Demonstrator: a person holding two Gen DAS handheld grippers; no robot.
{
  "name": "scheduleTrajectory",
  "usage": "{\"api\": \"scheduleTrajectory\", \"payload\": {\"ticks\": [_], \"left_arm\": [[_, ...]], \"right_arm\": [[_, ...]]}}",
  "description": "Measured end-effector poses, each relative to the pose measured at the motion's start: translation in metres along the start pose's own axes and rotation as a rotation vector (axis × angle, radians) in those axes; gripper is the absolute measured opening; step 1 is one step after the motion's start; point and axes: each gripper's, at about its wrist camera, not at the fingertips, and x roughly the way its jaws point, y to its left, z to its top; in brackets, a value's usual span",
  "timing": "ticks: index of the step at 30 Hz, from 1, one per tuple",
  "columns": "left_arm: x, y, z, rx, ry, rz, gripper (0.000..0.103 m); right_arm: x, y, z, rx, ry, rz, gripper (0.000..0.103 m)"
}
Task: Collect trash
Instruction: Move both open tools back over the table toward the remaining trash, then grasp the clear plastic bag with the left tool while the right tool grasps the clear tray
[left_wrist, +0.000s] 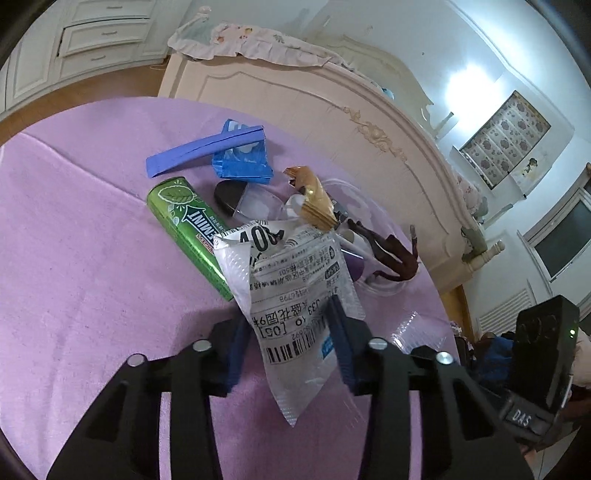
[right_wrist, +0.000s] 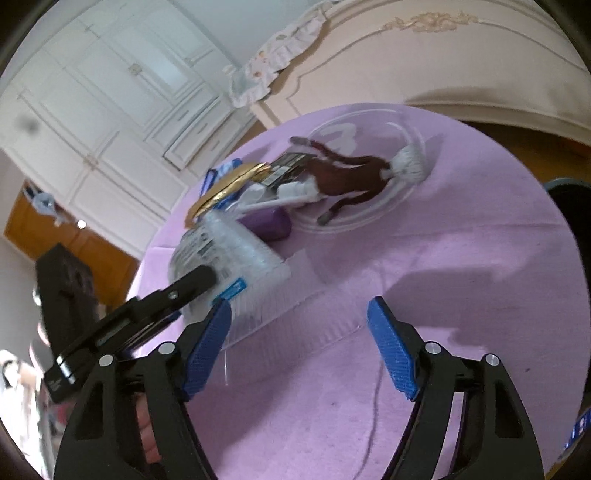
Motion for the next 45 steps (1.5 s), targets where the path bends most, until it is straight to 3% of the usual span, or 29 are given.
{"api": "scheduleTrajectory", "payload": {"ticks": [2,3,5,6,9,14,17,22,26,30,32,37,45], "left_arm": [[-0.002,-0.001,-0.002,0.008,-0.008,-0.004,0.030],[-0.004,-0.002,-0.002,0.015,-0.016,-0.003,0.029],[-0.008,-0.003,-0.003,0.017,-0.031,-0.002,0.024],[-0.011,-0.004,-0.003,0.019,-0.040,-0.001,0.023],[-0.021,-0.008,-0.004,0.038,-0.067,0.009,0.020],[-0.040,-0.018,-0.006,0.088,-0.117,0.030,0.017],[-0.051,-0.023,-0.013,0.125,-0.136,0.037,0.017],[-0.055,-0.026,-0.027,0.156,-0.117,0.030,0.017],[-0.054,-0.027,-0.035,0.154,-0.095,0.020,0.017],[-0.058,-0.027,-0.043,0.158,-0.090,0.015,0.017],[-0.061,-0.028,-0.045,0.158,-0.093,0.017,0.017],[-0.069,-0.034,-0.043,0.172,-0.119,0.013,0.017],[-0.081,-0.079,-0.041,0.267,-0.157,-0.022,0.017]], "right_arm": [[-0.002,0.003,-0.001,-0.013,-0.007,0.019,0.064],[-0.004,0.006,-0.002,-0.022,-0.012,0.021,0.054],[-0.007,0.009,-0.002,-0.042,-0.023,0.013,0.051],[-0.008,0.010,-0.003,-0.048,-0.025,0.015,0.043],[-0.016,0.011,-0.004,-0.059,-0.040,0.026,0.030],[-0.029,0.004,-0.009,0.011,-0.043,0.059,0.032],[-0.039,-0.002,-0.014,0.082,-0.056,0.109,0.069],[-0.030,0.009,-0.029,0.097,0.006,0.144,0.069],[-0.015,0.021,-0.034,0.082,0.050,0.185,0.051],[-0.007,0.029,-0.037,0.059,0.065,0.204,0.023],[-0.008,0.029,-0.037,0.062,0.058,0.226,0.014],[-0.031,0.030,-0.033,0.008,-0.018,0.210,0.004],[-0.079,0.014,-0.031,-0.029,-0.142,0.158,0.004]]}}
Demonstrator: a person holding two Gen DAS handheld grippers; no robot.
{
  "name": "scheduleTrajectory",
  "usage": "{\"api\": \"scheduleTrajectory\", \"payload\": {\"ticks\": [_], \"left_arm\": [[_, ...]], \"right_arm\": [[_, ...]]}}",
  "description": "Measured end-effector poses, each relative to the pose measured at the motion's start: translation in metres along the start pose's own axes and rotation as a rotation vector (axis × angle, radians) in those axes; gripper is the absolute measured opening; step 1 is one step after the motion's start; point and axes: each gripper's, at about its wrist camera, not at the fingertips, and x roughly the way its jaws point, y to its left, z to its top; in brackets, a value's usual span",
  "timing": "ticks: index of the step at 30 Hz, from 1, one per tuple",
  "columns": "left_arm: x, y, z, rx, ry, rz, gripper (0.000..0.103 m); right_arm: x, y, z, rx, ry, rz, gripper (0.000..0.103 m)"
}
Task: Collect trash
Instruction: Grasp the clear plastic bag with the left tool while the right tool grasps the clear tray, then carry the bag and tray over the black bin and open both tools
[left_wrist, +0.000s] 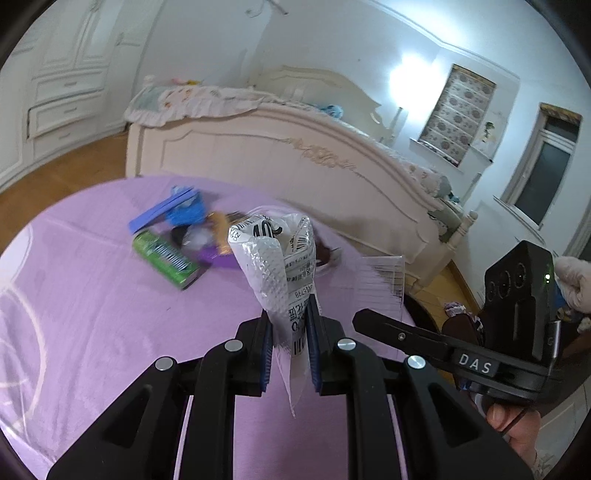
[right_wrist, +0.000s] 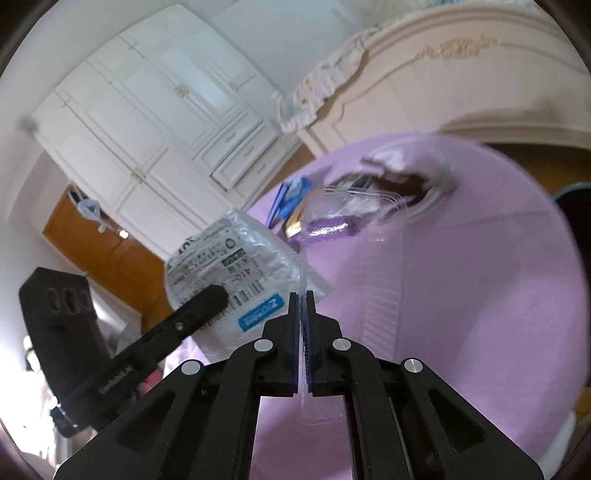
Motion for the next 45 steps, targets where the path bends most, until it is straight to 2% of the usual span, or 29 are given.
{"api": "scheduleTrajectory", "payload": {"ticks": [9,18,23,29,37,45], "left_arm": [[0.013,-0.064,0.020,0.140,-0.023,-0.054,0.017],[0.050,-0.129,0.024,0.245,0.011,-0.144,0.017],[0.077,-0.149,0.023,0.261,0.058,-0.187,0.017],[0.125,-0.170,0.015,0.260,0.156,-0.240,0.017],[0.168,-0.190,0.003,0.278,0.240,-0.245,0.017],[0.190,-0.198,-0.004,0.290,0.282,-0.231,0.017]], "right_arm": [[-0.076,-0.054,0.014,0.076,-0.172,-0.071,0.004],[-0.130,-0.118,0.021,0.183,-0.286,-0.147,0.004],[-0.143,-0.150,0.016,0.239,-0.310,-0.173,0.004],[-0.143,-0.190,0.009,0.326,-0.313,-0.206,0.004],[-0.144,-0.234,0.003,0.394,-0.316,-0.243,0.004],[-0.138,-0.261,0.001,0.432,-0.309,-0.250,0.004]]}}
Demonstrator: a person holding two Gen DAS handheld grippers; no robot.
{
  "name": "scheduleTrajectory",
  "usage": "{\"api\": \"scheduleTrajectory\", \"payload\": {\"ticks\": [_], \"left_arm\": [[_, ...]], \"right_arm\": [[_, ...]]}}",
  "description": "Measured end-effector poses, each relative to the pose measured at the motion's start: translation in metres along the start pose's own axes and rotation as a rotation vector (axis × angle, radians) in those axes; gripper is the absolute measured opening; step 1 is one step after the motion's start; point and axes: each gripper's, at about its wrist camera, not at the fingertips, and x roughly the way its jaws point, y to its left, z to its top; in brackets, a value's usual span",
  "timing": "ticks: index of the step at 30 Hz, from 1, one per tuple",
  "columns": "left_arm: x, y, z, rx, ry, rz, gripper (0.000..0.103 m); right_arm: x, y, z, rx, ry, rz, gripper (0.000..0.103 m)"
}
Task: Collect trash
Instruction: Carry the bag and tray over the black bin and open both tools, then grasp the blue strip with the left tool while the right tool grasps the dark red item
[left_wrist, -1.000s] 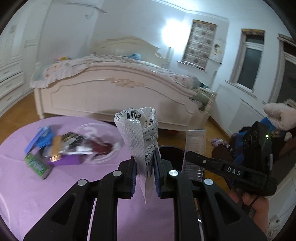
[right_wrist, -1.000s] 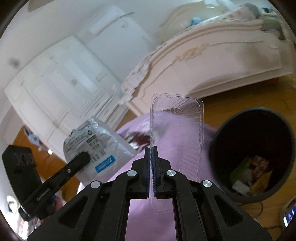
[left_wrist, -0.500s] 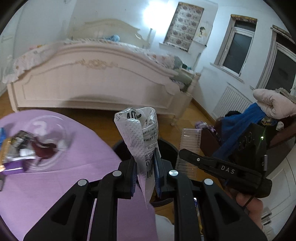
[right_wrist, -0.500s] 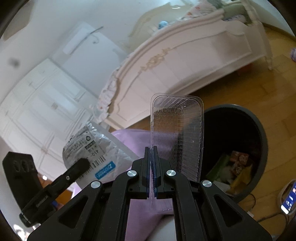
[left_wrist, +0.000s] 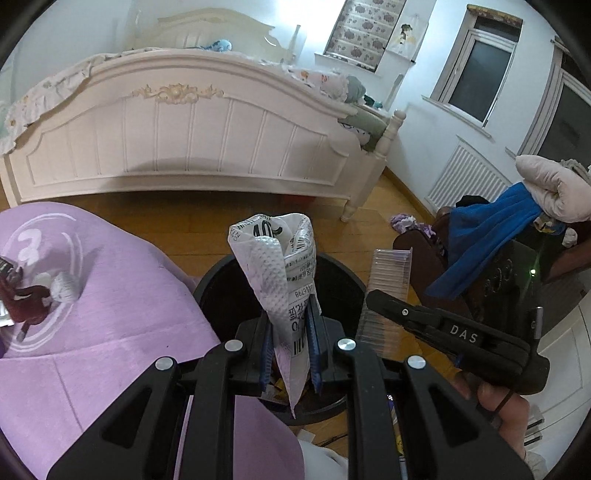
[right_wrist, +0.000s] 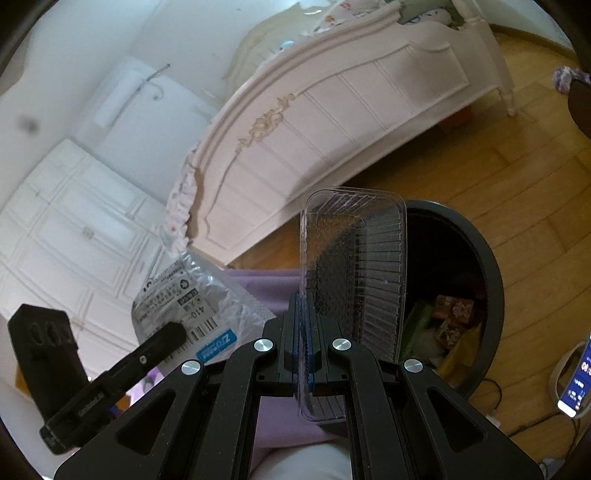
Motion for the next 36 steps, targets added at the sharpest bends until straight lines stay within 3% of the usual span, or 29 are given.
{"api": "scheduleTrajectory", "payload": {"ticks": [5,6,7,9,11,20,25,29,36], "left_arm": [[0.013,-0.004,0.004,0.016,0.026,0.007,0.020],[0.016,-0.004,0.004,0.017,0.036,0.007,0.020],[0.018,-0.004,0.005,0.016,0.043,0.008,0.022],[0.019,-0.003,0.006,0.012,0.050,0.009,0.036],[0.013,-0.003,0.005,0.017,0.026,0.022,0.068],[-0.021,0.017,0.006,0.004,-0.044,0.039,0.071],[-0.056,0.051,-0.002,-0.051,-0.091,0.068,0.071],[-0.090,0.093,-0.010,-0.087,-0.141,0.102,0.071],[-0.151,0.192,-0.034,-0.150,-0.194,0.267,0.066]], "right_arm": [[0.013,-0.006,0.003,0.016,0.035,-0.032,0.004],[0.016,-0.005,0.004,0.018,0.046,-0.043,0.010],[0.017,-0.005,0.004,0.019,0.050,-0.053,0.018],[0.015,-0.007,0.004,0.037,0.026,-0.072,0.061],[0.010,-0.008,0.004,0.053,-0.005,-0.067,0.073],[0.014,0.014,0.003,0.012,0.010,-0.066,0.073],[0.024,0.055,-0.003,-0.084,0.035,-0.040,0.073],[0.039,0.098,-0.012,-0.205,0.069,-0.008,0.073],[0.070,0.183,-0.042,-0.465,0.107,0.048,0.073]]}}
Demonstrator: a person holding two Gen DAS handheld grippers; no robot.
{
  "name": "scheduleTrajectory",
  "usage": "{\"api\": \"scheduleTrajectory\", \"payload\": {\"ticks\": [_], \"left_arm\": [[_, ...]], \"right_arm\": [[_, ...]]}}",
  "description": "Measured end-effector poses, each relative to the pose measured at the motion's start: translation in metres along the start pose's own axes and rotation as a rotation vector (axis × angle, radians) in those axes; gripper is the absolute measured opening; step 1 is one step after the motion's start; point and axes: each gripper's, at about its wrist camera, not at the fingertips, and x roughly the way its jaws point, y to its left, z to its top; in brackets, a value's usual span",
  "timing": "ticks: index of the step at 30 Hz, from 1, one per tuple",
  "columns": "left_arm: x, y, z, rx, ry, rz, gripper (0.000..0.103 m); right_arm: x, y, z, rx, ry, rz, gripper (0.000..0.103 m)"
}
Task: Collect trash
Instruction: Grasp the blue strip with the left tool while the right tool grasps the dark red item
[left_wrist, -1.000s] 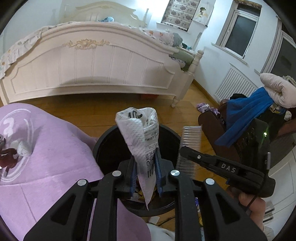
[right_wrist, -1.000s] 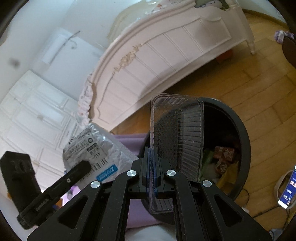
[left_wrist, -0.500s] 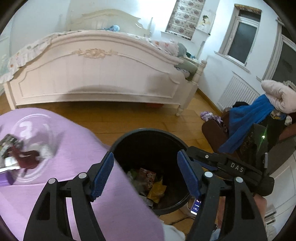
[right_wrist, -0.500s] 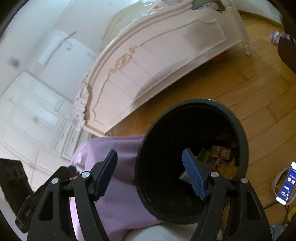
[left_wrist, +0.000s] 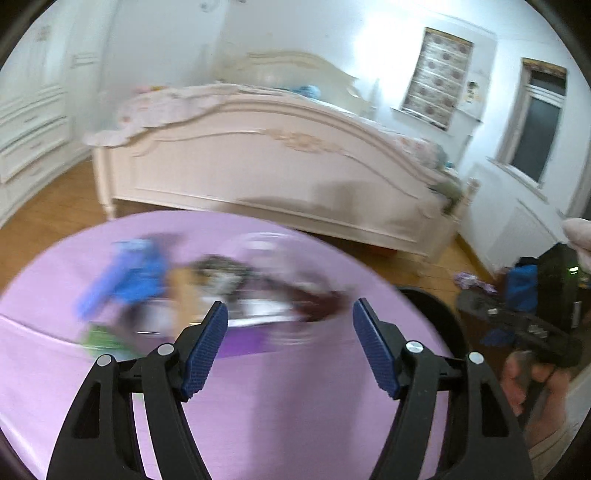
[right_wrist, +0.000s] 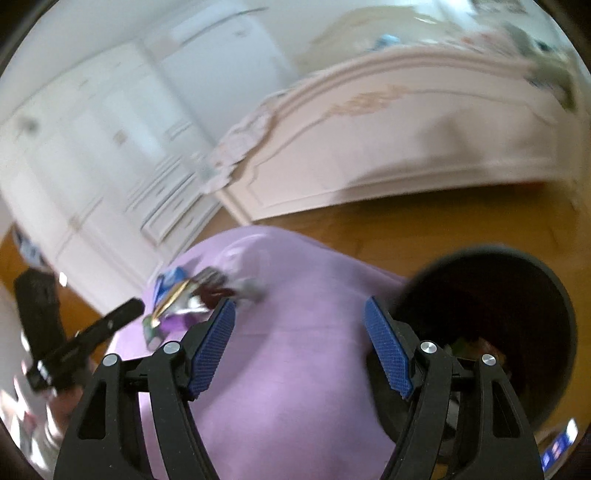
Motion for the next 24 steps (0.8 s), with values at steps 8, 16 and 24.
{"api": "scheduleTrajectory", "payload": {"ticks": [8,16,24], "left_arm": [[0.002,0.085,0.008,0.001,0.011,0.113,0.058],[0.036,0.116,0.018,0.029,0.086,0.119,0.058],[0.057,0.131,0.015,-0.014,0.149,0.084,0.026]], "right_arm": [[0.062,0.075,0.009,-0.222,0.067,0.026,0.070],[0.116,0.109,0.003,-0.448,0.154,-0.026,0.061],[0.134,0.108,0.002,-0.512,0.223,-0.070,0.038]]}}
